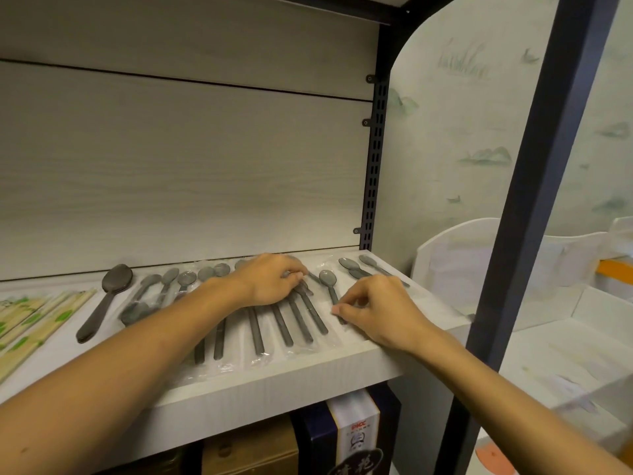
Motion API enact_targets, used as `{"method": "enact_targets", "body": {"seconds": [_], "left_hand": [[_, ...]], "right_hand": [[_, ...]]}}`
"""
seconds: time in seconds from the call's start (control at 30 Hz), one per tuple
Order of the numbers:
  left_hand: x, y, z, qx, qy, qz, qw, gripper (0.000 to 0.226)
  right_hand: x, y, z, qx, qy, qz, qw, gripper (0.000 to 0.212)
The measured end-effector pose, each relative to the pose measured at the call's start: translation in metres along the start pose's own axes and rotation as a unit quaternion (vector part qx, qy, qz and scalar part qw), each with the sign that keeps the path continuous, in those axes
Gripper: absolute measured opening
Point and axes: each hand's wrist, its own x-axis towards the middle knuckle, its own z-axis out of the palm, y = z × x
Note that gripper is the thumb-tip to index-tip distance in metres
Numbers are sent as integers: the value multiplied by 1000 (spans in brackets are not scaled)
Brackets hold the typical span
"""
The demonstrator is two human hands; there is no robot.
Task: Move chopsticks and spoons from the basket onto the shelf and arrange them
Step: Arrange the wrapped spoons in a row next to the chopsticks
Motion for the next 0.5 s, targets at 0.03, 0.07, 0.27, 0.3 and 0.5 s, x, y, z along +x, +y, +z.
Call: {"method": "enact_targets", "body": {"seconds": [0.03,0.07,0.27,0.3,0.5], "left_hand": [[0,1,1,6,-4,-1,1000,33],[1,2,1,12,-6,-3,1000,34],[12,4,0,16,-28,-28,999,41],[14,5,0,15,-35,-32,999,42],[16,12,1,44,-88,-57,994,41]], "right_hand": [[0,1,0,5,5,2,1000,15],[0,2,0,8,6,2,1000,15],[-3,9,-7,-20,3,-11,1000,14],[-4,10,-8,-26,1,-15,1000,13],[-13,9,-19,0,-33,-53,998,9]]}}
